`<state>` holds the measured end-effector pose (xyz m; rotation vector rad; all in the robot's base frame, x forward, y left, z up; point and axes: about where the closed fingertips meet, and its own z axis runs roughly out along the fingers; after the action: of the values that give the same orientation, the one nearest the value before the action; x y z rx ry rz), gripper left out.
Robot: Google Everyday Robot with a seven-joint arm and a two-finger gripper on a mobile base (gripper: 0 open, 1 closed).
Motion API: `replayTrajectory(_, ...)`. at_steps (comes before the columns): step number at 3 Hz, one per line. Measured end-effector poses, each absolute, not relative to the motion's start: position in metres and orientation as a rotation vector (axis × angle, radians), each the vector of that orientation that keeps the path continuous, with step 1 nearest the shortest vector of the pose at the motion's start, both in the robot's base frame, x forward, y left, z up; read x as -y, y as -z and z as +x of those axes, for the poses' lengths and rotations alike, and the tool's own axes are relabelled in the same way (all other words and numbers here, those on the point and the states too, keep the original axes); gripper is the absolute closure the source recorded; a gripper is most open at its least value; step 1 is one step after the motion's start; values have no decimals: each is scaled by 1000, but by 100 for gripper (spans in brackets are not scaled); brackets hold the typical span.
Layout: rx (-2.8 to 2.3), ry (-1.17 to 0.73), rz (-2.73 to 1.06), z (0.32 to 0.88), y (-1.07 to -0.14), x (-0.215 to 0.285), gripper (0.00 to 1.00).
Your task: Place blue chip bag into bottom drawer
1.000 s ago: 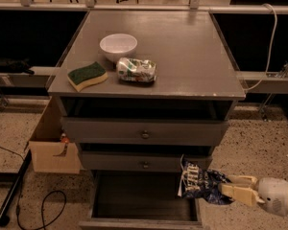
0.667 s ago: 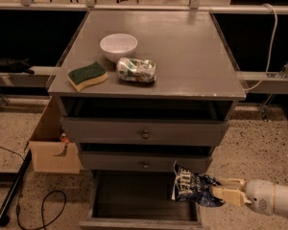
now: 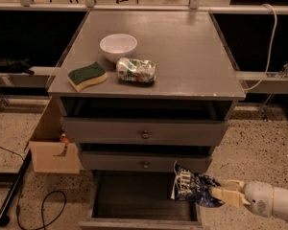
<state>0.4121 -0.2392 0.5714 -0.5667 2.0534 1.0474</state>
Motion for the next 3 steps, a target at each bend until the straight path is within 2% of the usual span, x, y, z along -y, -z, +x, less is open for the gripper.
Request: replayTrajectory(3, -2002, -1125, -375, 412, -514, 222, 100)
